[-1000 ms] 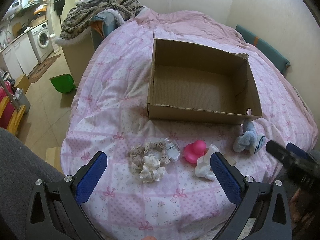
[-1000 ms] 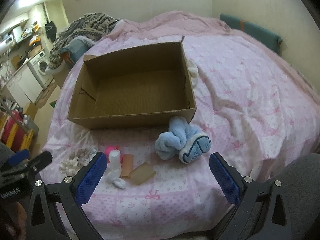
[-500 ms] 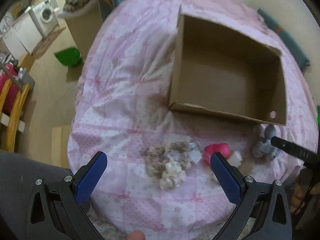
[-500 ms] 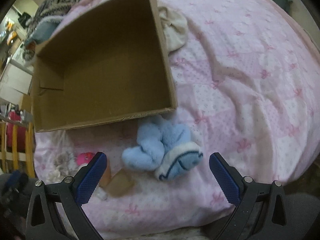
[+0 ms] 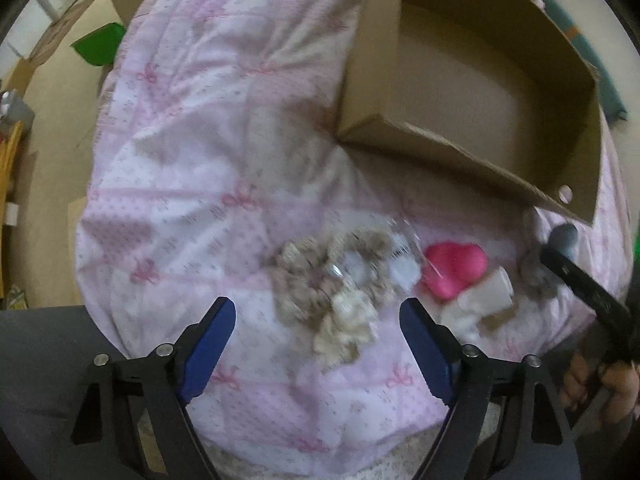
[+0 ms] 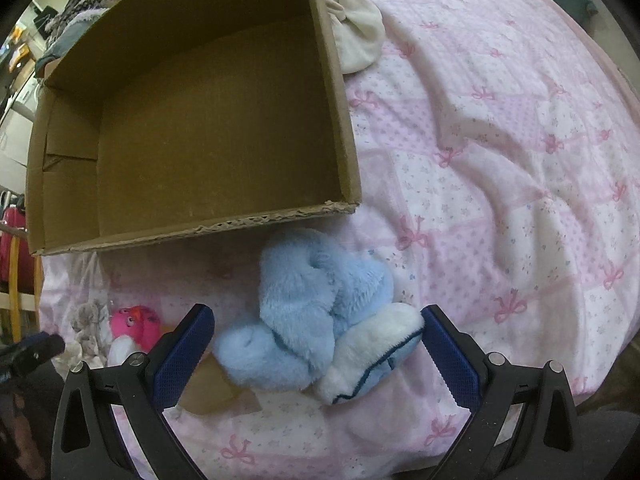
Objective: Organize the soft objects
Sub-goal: 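Grasp the cream scrunchie with left tool while right tool grasps the blue plush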
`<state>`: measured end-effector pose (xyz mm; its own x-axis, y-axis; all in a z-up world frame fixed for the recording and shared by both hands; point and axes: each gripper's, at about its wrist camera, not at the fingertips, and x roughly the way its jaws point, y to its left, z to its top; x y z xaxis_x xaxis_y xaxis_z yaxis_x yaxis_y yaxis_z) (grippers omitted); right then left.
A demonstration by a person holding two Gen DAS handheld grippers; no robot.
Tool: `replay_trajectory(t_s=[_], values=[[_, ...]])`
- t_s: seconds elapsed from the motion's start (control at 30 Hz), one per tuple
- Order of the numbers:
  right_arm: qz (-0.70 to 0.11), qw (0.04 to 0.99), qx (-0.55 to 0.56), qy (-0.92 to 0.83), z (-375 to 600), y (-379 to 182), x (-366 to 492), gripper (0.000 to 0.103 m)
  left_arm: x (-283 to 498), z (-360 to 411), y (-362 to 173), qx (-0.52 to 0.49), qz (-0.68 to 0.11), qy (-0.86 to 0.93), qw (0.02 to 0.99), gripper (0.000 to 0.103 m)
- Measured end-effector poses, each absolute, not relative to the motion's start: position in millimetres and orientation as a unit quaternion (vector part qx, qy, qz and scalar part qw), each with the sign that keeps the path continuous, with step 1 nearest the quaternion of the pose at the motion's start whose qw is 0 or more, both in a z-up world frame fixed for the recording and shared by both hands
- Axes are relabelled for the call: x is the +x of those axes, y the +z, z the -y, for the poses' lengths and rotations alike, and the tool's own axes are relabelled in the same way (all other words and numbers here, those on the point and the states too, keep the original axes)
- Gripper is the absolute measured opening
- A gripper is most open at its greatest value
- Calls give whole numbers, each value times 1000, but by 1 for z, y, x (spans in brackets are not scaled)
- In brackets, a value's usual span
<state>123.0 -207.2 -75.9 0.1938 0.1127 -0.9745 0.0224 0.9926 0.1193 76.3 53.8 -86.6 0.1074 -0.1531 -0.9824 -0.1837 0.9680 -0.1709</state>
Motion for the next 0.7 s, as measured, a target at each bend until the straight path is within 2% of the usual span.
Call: replay_trajectory(t_s=[0.07,0.1,0.17,0.27,0.3,0.33,0.4,0.47,0.63,0.7], values=[[-635,770,50,26,203,-81,128,103,73,-50,-89,-124,-668,3,734,81],[-635,771,44,25,201,-82,129,103,72,-48,-92,-123,-670,0,732,78],[-635,772,30,24,189,-87,131,103,73,-44,-99,-118,-681,-2,723,48],[-628,778,9,23,180,-90,131,101,77,-41,-108,-131,-693,-8,709,29],[-626,779,1,22,178,-91,130,97,77,-40,-108,-132,-695,-12,707,24],[-624,781,-4,21,176,-91,129,89,77,-38,-108,-131,-695,-14,707,19],[-621,783,-6,20,177,-92,127,76,77,-34,-105,-126,-690,-19,712,16],[-617,787,-2,18,182,-90,126,51,77,-27,-100,-121,-684,-22,719,14],[-613,788,47,37,187,-77,118,28,67,-25,-83,-118,-663,-22,739,13],[-611,787,70,52,189,-70,113,25,64,-26,-75,-115,-651,-15,750,13]])
